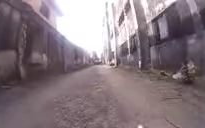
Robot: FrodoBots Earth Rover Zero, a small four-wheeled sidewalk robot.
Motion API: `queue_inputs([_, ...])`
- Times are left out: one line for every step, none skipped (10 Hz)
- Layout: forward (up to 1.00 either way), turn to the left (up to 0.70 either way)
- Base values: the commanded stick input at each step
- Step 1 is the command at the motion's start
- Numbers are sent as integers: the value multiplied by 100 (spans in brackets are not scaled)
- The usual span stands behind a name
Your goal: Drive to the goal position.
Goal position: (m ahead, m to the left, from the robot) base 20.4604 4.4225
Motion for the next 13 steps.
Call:
queue_inputs([70,0])
queue_inputs([70,0])
queue_inputs([70,0])
queue_inputs([70,0])
queue_inputs([70,0])
queue_inputs([70,0])
queue_inputs([70,0])
queue_inputs([70,0])
queue_inputs([70,0])
queue_inputs([70,0])
queue_inputs([70,0])
queue_inputs([70,0])
queue_inputs([70,0])
